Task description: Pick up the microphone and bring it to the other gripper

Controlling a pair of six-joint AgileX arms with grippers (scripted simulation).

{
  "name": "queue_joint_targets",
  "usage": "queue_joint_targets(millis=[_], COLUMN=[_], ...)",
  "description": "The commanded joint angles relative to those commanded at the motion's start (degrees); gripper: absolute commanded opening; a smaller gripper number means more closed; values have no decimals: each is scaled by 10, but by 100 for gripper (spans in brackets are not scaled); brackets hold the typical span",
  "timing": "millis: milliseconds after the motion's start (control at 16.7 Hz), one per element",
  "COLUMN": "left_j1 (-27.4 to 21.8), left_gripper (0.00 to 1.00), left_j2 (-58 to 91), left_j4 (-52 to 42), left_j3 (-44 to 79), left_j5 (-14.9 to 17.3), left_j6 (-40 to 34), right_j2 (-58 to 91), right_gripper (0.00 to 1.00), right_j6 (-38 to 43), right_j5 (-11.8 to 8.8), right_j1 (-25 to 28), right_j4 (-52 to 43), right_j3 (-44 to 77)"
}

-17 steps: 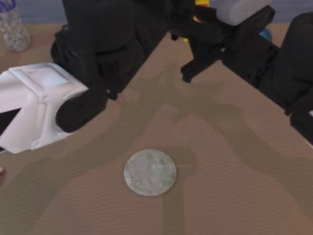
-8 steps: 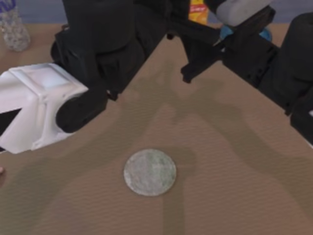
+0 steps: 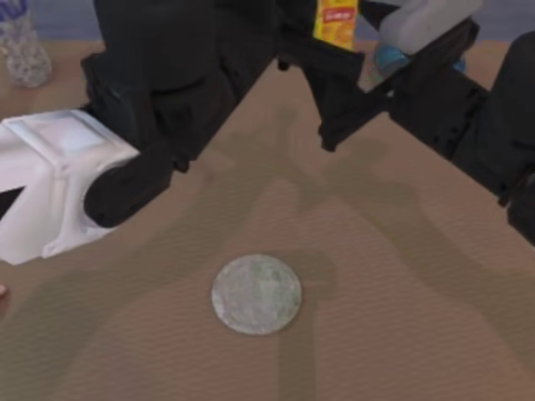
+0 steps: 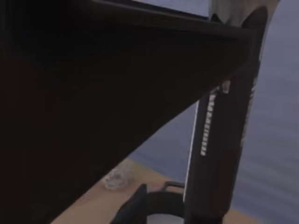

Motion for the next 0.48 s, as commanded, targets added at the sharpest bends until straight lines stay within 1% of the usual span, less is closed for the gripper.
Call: queue_joint_targets(millis=[300,480], left_j1=[56,74], left_gripper=[0,0], left_j2=[-47,-61], left_j4=[-6,-8], left_j3=[-37,-49], left_j5=[49,61], left_j6=[-2,-3], right_j2=[-111,-141], right_gripper=[100,100], right_j6=[1,1], right_j5=[-15,-20], right_j1=[-11,-14], right_j4=[-18,-22], right_j3=[-89,-116])
